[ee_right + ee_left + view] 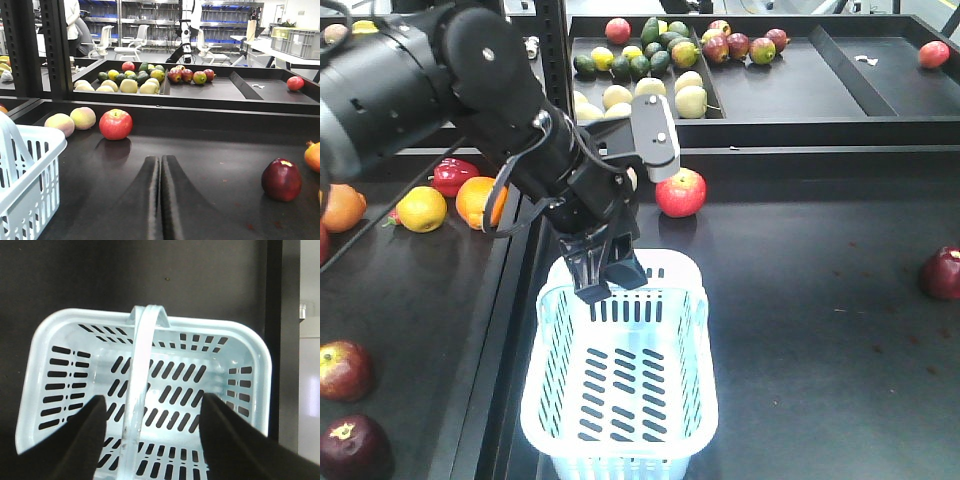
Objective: Pick three apples into basket with both arms
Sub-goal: 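Move the left gripper down over the basket handle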
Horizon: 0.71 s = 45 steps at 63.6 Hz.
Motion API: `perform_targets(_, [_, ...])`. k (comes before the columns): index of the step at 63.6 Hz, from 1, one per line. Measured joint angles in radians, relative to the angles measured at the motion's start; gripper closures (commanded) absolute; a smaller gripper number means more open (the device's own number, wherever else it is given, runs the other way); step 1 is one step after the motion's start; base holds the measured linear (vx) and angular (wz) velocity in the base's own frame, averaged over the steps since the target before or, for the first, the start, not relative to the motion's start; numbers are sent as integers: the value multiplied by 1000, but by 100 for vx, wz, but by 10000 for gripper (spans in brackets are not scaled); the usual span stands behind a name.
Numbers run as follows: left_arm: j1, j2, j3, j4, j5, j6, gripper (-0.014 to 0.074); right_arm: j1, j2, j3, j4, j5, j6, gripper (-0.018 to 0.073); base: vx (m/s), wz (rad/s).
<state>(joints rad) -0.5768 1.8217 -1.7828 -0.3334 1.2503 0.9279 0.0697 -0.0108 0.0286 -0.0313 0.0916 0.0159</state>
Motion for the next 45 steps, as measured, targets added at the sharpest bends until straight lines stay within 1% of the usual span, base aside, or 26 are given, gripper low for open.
perform_targets(6, [-2,15,0,3,0,0,199,0,0,0,0,0,0,568,0,0])
perform_targets(23, [-32,50,0,47,0,0,199,0,0,0,0,0,0,568,0,0])
perform_targets(30, [-34,66,0,54,0,0,199,0,0,0,0,0,0,568,0,0])
perform_targets(37, [-34,79,0,84,-1,0,199,0,0,0,0,0,0,568,0,0])
perform_targets(45, [-34,89,0,102,-1,0,199,0,0,0,0,0,0,568,0,0])
